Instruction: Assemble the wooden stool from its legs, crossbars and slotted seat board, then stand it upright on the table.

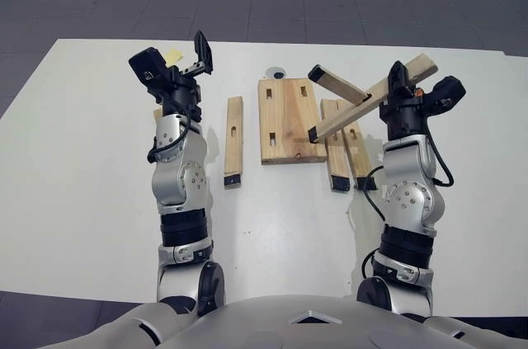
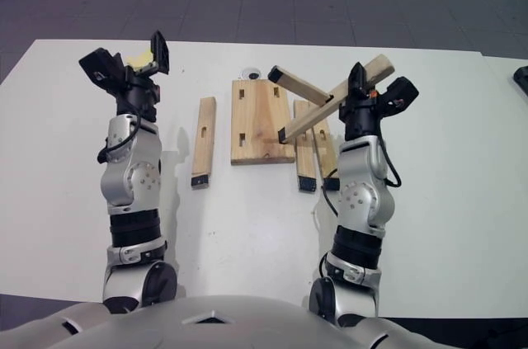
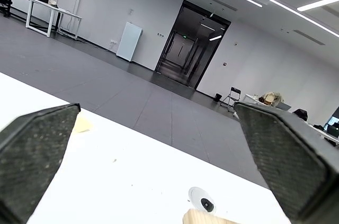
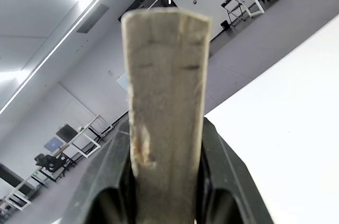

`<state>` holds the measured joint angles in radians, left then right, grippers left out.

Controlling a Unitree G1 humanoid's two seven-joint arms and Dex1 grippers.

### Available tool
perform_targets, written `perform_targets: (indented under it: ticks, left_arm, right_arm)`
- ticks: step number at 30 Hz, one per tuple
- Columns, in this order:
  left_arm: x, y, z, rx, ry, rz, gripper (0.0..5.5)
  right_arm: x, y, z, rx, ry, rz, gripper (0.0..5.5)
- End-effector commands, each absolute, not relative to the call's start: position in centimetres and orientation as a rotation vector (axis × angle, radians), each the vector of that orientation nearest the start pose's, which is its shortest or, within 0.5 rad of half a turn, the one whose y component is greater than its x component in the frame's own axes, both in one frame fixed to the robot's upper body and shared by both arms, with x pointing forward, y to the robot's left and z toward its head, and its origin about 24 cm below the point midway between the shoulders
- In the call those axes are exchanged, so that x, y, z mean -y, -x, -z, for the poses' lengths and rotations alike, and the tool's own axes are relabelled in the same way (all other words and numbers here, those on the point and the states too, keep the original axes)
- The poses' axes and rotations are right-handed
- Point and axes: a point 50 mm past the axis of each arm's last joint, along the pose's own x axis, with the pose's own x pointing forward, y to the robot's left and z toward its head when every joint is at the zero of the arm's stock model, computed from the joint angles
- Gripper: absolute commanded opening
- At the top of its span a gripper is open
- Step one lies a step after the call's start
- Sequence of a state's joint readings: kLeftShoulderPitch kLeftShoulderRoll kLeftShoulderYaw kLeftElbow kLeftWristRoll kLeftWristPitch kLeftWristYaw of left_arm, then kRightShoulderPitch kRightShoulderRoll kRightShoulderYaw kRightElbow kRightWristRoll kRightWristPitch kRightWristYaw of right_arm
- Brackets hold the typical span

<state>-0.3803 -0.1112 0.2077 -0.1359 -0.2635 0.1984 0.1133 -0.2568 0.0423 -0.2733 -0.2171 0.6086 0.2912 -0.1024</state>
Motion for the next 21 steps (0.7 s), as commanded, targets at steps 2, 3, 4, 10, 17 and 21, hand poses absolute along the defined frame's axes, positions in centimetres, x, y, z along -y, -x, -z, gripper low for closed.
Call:
perform_targets:
  ticks: [2,3,4,10,17,21]
  left_arm:
    - [-14.4,-30.7,-16.4,0.314,0.435,-0.078,5.4]
    - [-14.3,-30.7,-16.4,0.314,0.436,-0.079,5.4]
    - [-14.3,-30.7,-16.4,0.315,0.439,-0.081,5.4]
    - [-14.1,-30.6,-17.3,0.333,0.451,-0.083,5.4]
    - [-14.1,-30.3,-18.5,0.365,0.462,-0.081,5.4]
    - [-13.7,-30.3,-19.0,0.375,0.461,-0.062,5.4]
  right_arm:
    - [17.7,-28.1,-11.2,0.116,-0.496,0.066,1.0]
    - [17.7,-27.9,-11.2,0.115,-0.471,0.063,1.0]
    - [17.6,-27.7,-11.2,0.114,-0.448,0.06,1.0]
    - [17.1,-27.1,-10.0,0.062,-0.383,0.044,1.0]
    - [16.5,-26.2,-8.4,-0.057,-0.189,-0.059,1.0]
    - [15.9,-26.2,-7.2,-0.143,-0.126,-0.113,1.0]
